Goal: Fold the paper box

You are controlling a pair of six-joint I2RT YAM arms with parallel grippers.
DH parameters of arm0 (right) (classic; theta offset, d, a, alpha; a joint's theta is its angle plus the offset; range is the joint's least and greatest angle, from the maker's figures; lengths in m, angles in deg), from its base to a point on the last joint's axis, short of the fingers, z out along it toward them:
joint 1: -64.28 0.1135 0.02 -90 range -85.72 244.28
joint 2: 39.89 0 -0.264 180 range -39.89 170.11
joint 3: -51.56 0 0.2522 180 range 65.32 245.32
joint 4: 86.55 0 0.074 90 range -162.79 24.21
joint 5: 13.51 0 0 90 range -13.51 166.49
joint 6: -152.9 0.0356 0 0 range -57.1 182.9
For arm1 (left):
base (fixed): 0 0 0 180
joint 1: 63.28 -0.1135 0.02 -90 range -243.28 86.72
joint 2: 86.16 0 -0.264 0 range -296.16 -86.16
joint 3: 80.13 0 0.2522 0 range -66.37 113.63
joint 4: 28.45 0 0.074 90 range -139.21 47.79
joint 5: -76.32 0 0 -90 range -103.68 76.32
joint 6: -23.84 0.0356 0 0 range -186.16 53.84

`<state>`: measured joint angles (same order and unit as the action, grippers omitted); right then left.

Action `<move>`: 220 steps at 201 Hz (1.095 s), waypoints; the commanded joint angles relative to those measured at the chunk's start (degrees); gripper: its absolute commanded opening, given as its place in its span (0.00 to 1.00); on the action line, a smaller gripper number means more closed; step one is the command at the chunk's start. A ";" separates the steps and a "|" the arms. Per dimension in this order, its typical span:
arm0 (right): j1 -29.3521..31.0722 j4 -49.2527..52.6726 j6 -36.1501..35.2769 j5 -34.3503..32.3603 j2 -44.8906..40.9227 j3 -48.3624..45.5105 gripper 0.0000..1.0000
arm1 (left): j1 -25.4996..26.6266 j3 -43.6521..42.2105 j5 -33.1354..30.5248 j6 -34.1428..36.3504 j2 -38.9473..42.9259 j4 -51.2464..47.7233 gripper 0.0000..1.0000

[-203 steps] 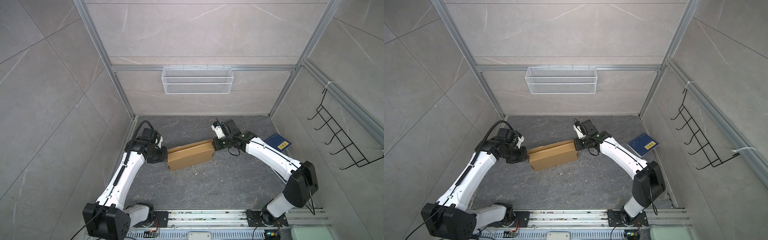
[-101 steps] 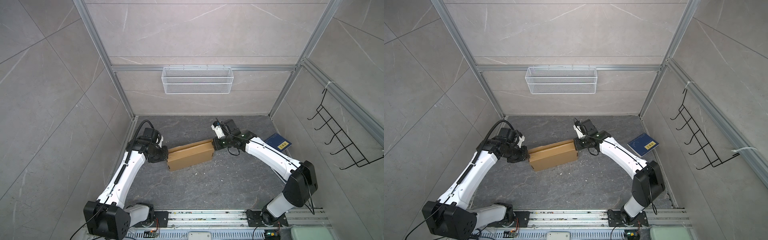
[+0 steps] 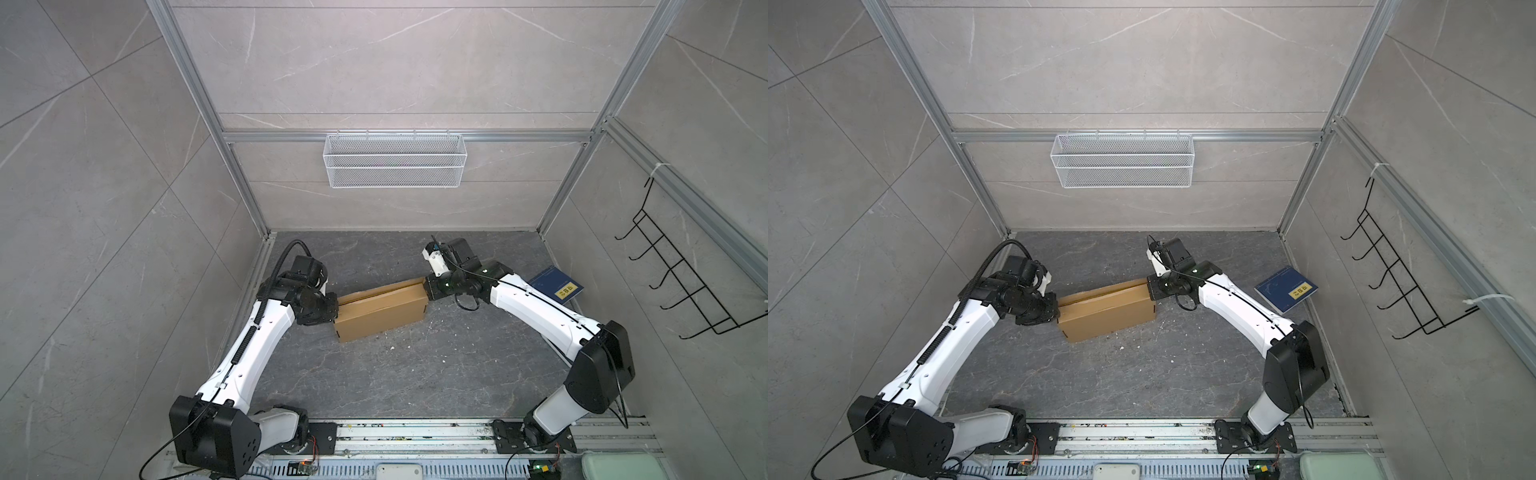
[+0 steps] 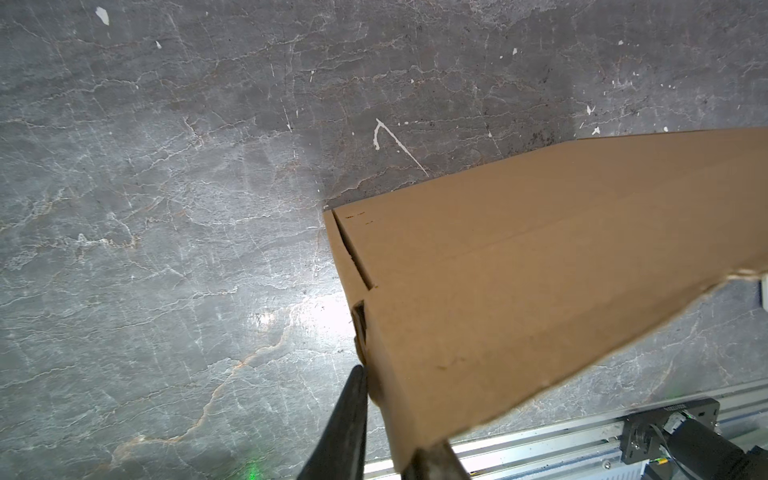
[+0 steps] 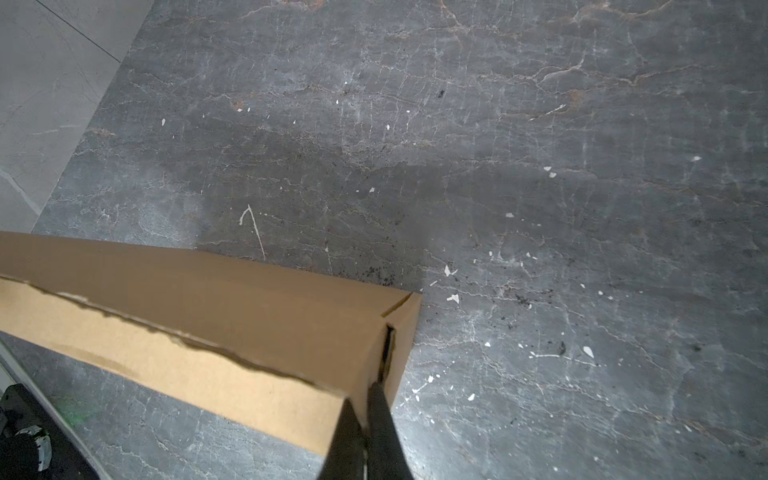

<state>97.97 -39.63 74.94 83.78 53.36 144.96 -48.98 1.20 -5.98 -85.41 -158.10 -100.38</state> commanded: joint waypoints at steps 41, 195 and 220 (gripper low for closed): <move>0.44 3.48 0.63 0.71 2.02 0.08 0.00 | 0.68 1.70 -0.32 -2.11 -0.48 0.96 0.11; 0.44 3.20 0.72 0.79 2.20 -0.32 0.00 | 0.72 4.14 -1.41 -1.42 -0.78 -0.72 0.22; 0.48 3.12 0.73 0.95 2.14 -0.18 0.00 | 0.71 5.23 -1.88 -0.92 -2.11 -0.57 0.22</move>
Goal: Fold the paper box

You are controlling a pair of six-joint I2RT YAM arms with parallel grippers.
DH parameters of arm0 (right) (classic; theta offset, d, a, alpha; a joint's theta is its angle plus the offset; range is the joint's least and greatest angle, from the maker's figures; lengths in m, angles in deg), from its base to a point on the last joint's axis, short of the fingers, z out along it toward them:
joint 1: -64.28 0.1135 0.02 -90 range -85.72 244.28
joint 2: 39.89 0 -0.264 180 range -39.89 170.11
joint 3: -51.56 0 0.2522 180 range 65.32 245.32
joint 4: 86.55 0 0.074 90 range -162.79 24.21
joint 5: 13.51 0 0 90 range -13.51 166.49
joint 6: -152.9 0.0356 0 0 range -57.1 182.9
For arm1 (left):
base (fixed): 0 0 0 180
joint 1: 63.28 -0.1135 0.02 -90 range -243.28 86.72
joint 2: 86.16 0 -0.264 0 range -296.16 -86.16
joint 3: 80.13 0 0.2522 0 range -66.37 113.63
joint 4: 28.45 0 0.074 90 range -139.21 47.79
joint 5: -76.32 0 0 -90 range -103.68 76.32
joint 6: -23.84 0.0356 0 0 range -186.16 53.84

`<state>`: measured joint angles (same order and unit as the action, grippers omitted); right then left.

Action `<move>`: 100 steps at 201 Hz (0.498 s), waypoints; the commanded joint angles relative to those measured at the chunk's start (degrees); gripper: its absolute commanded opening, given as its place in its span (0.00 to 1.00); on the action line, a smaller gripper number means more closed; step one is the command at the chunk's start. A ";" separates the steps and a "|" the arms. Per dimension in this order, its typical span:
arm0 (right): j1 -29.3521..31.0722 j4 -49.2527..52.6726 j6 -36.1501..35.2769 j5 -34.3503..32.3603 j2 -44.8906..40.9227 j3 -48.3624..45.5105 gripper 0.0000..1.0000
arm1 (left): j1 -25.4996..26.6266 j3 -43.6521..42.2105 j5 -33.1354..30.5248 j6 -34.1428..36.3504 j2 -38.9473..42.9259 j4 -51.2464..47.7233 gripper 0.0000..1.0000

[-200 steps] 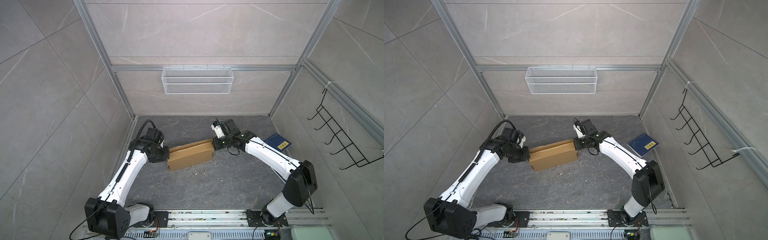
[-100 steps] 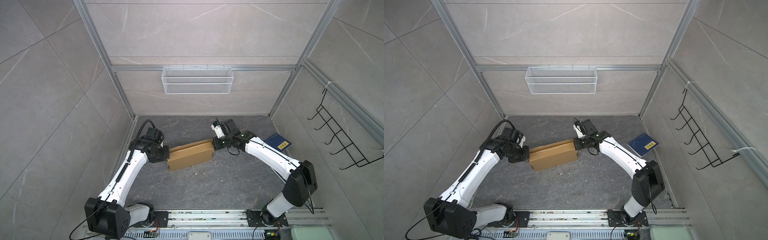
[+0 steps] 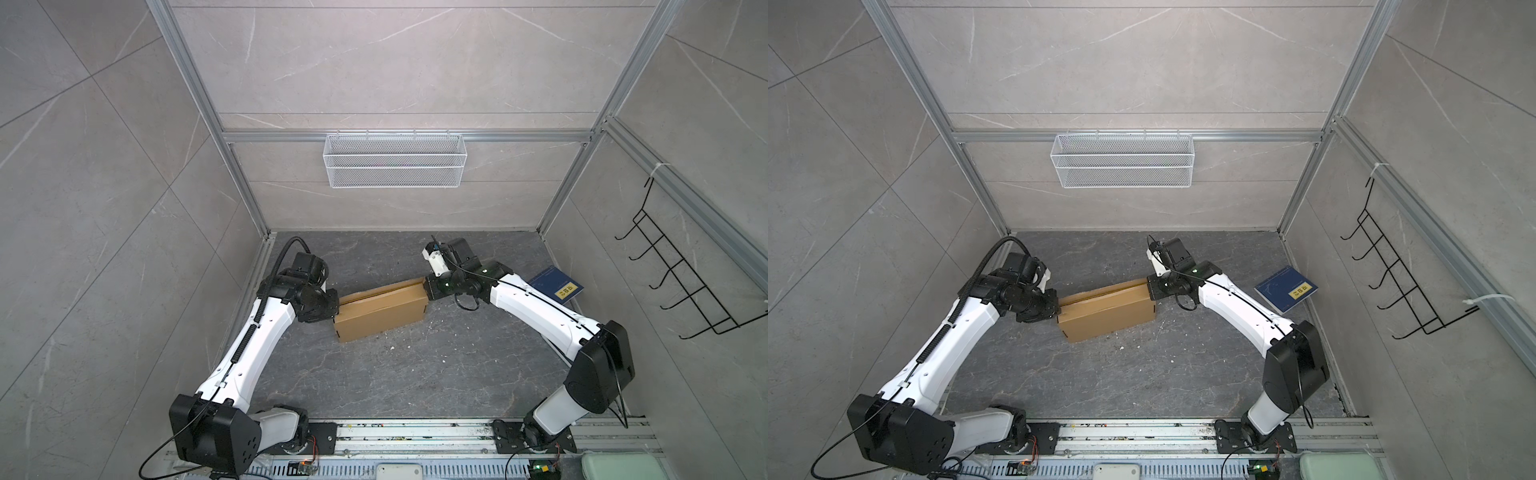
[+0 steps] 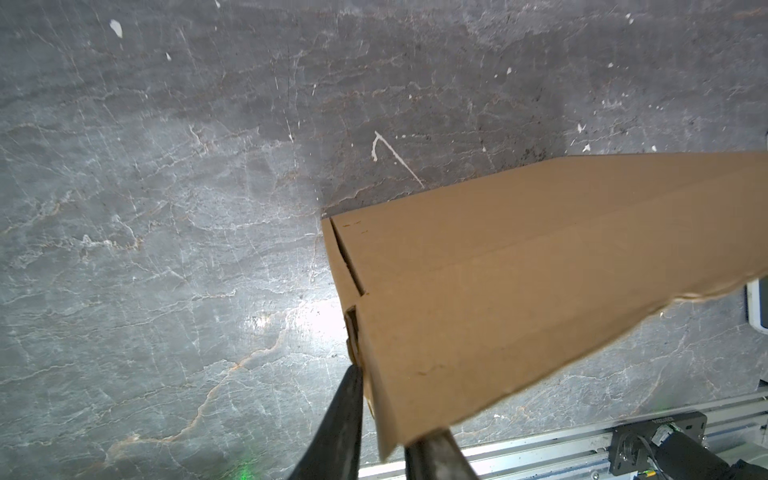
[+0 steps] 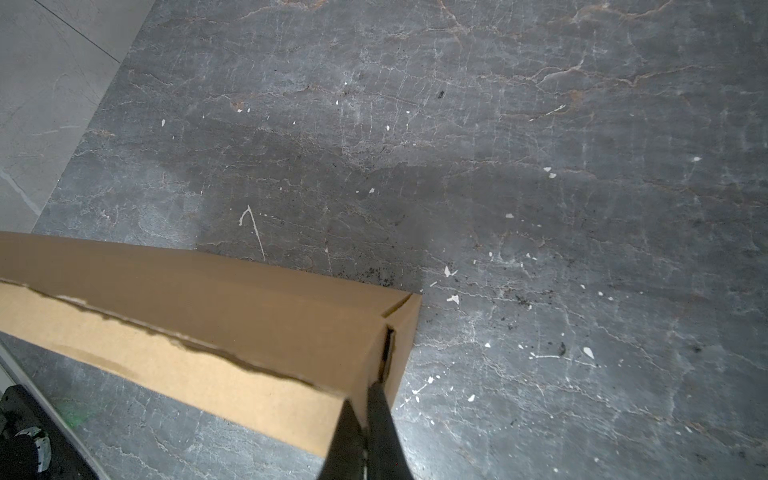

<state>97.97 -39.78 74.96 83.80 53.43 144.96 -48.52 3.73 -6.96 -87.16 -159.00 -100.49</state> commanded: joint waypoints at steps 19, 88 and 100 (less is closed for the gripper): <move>0.45 3.59 0.55 0.54 2.07 -0.14 0.00 | 0.26 3.43 -1.33 1.37 -1.95 -0.45 0.21; 0.55 3.55 0.71 0.78 2.31 -0.07 0.00 | 0.26 4.05 -3.36 2.41 -2.92 -1.21 0.14; 0.41 3.61 0.56 0.63 2.31 -0.05 0.00 | 0.22 4.68 -4.37 2.72 -2.76 -1.90 0.16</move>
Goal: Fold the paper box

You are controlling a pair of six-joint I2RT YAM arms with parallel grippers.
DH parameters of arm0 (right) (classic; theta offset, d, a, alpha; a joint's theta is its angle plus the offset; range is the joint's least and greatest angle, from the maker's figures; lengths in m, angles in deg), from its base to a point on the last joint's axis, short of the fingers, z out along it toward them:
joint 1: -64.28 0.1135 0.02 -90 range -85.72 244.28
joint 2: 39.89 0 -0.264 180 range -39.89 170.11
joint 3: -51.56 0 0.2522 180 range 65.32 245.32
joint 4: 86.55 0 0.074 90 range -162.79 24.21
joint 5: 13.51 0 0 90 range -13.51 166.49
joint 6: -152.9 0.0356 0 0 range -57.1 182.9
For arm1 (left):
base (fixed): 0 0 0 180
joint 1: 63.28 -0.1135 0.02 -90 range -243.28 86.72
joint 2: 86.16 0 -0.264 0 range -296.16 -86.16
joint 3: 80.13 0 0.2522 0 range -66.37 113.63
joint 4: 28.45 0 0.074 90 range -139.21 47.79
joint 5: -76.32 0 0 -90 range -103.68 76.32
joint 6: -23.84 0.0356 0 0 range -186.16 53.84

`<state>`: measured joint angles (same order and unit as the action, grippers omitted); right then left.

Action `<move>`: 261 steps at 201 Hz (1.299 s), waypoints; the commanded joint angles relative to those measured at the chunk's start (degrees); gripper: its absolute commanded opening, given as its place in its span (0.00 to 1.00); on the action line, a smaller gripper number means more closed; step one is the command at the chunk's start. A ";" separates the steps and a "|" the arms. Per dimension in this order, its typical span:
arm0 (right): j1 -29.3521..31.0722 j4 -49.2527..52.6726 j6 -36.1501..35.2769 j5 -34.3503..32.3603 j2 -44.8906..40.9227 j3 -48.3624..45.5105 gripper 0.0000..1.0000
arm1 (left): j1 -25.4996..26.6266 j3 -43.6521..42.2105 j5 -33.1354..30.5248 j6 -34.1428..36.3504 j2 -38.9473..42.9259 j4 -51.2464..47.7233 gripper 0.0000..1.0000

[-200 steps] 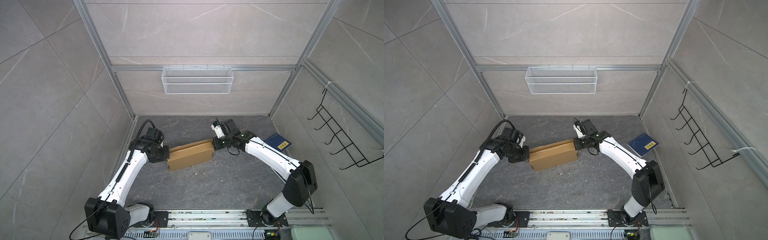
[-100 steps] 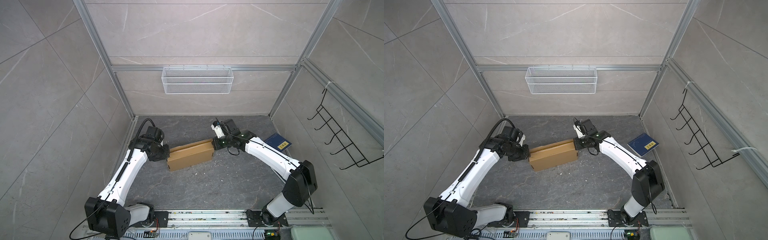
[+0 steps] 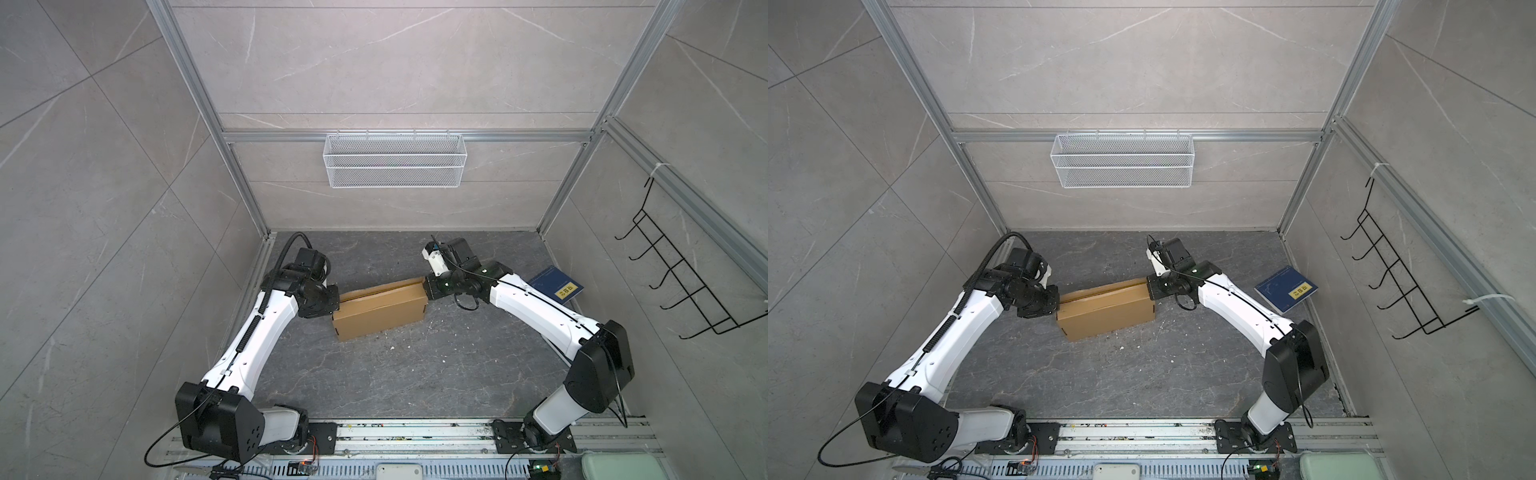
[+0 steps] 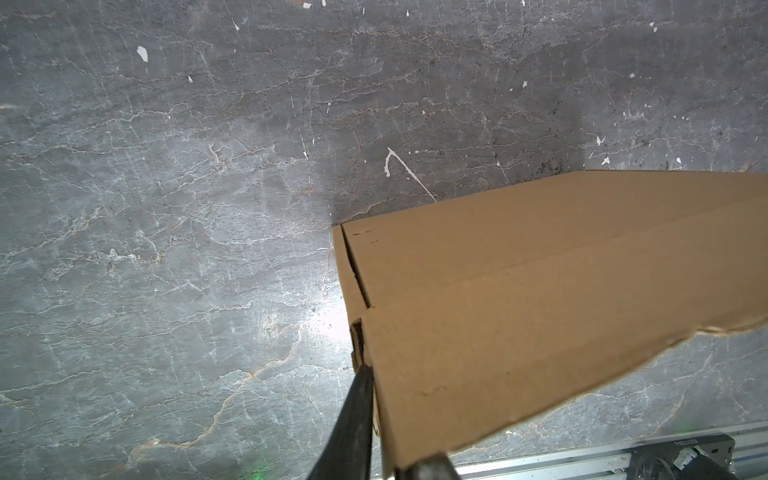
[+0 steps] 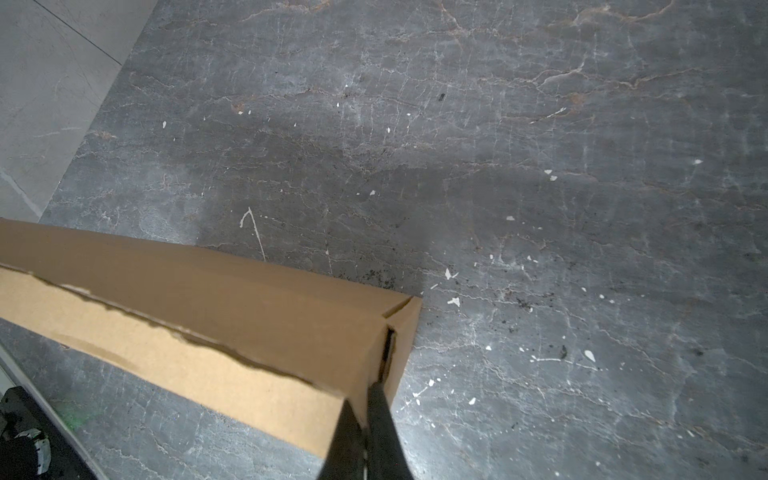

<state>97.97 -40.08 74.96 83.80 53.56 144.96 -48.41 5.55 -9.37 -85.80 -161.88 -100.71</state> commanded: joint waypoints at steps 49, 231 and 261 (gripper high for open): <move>0.41 3.85 0.77 0.78 2.06 -0.01 0.00 | 0.11 4.62 -2.10 1.62 0.10 -1.69 0.19; 0.50 3.59 1.13 0.77 2.22 -0.06 0.00 | 0.15 2.27 -3.62 3.11 -0.21 -1.28 0.05; 0.50 3.63 1.35 0.80 2.30 0.17 0.00 | 0.10 0.54 -2.73 2.55 0.13 -0.31 0.04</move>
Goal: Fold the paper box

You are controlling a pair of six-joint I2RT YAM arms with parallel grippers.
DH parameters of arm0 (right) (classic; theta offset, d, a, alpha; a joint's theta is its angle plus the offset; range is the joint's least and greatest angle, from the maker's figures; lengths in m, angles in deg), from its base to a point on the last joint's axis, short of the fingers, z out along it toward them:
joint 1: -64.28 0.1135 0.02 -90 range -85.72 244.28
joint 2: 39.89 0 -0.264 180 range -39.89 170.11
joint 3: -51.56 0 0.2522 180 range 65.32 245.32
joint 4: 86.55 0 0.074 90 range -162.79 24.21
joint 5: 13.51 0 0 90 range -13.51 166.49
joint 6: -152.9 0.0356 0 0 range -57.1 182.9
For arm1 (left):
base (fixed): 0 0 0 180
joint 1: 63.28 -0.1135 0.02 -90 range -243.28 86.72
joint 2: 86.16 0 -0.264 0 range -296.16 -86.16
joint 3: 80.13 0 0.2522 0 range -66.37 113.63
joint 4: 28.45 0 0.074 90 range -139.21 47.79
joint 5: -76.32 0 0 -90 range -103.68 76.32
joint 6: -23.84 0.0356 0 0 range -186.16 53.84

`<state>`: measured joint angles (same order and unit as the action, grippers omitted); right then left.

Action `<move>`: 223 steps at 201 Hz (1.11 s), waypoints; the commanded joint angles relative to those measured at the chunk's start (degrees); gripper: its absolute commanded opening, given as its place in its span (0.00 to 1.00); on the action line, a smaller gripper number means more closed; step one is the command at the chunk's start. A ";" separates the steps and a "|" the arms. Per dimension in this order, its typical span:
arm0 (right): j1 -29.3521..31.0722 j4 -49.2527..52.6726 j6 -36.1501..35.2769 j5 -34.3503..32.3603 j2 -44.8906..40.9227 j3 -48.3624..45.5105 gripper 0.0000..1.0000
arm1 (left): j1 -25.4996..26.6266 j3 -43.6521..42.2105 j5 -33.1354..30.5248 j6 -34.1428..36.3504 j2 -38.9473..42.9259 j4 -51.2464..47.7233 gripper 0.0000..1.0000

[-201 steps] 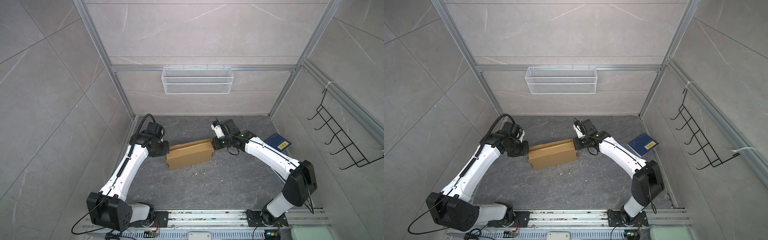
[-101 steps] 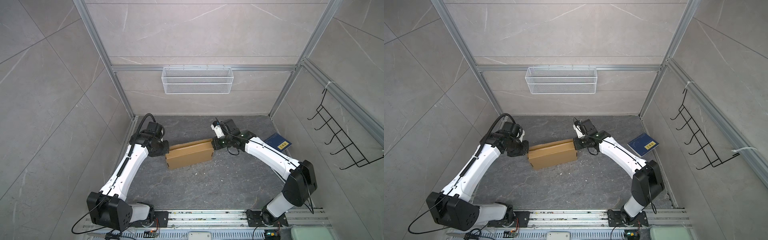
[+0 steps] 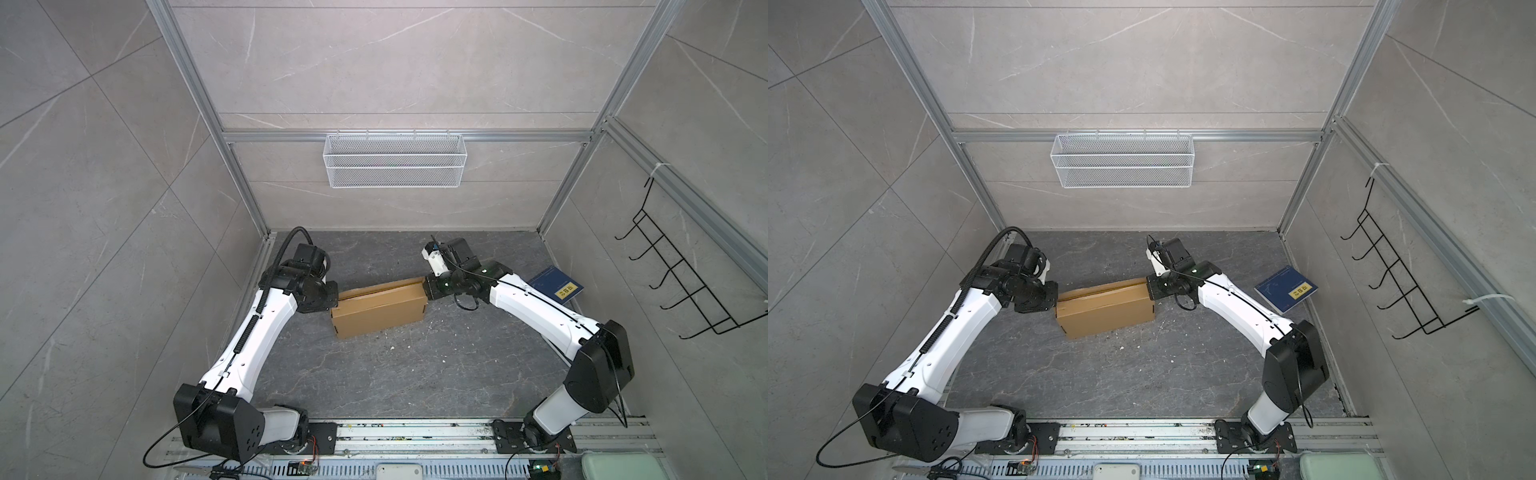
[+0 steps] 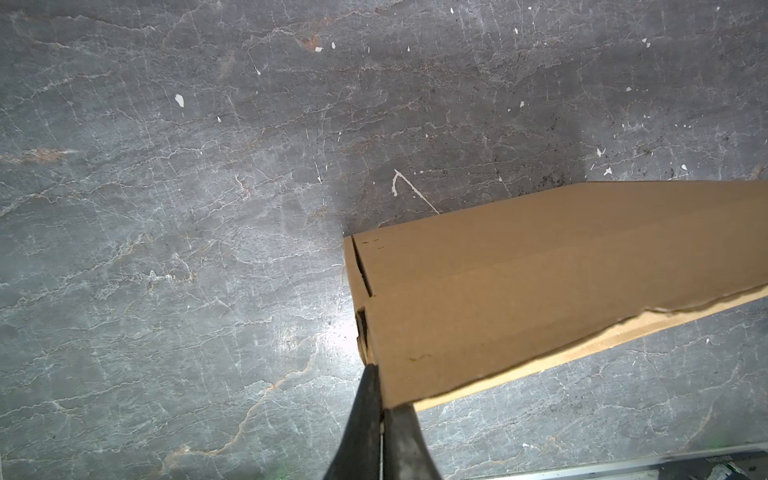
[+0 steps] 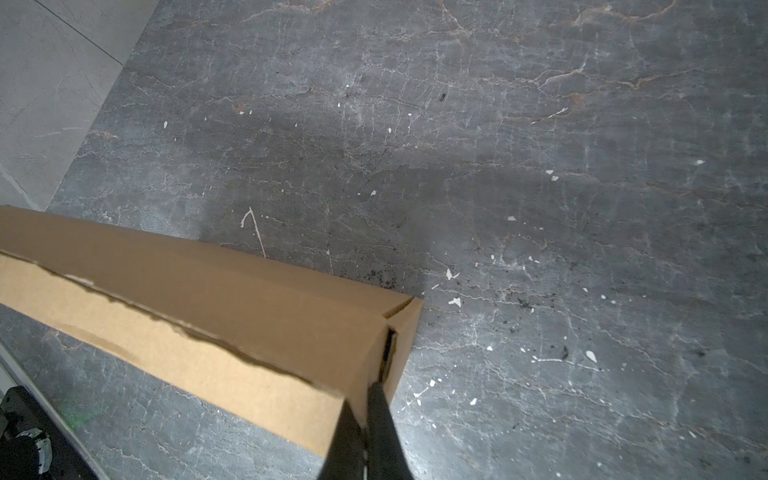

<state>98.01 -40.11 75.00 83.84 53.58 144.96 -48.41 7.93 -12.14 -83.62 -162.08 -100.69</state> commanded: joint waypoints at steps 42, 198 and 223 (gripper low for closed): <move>0.45 3.87 1.26 0.74 2.36 0.24 0.00 | 0.15 -3.70 -0.01 0.06 0.68 0.47 0.03; 0.37 2.87 3.00 3.31 2.45 2.65 0.04 | 0.13 -5.84 -0.31 0.74 0.60 1.70 0.00; 0.11 1.89 4.07 4.44 1.77 2.76 0.10 | 0.13 -6.27 -0.31 1.13 0.84 2.06 0.00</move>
<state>97.95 -39.84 77.10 84.80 54.69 146.66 -48.47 4.13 -13.72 -83.49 -160.70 -94.17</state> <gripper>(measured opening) 0.076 0.045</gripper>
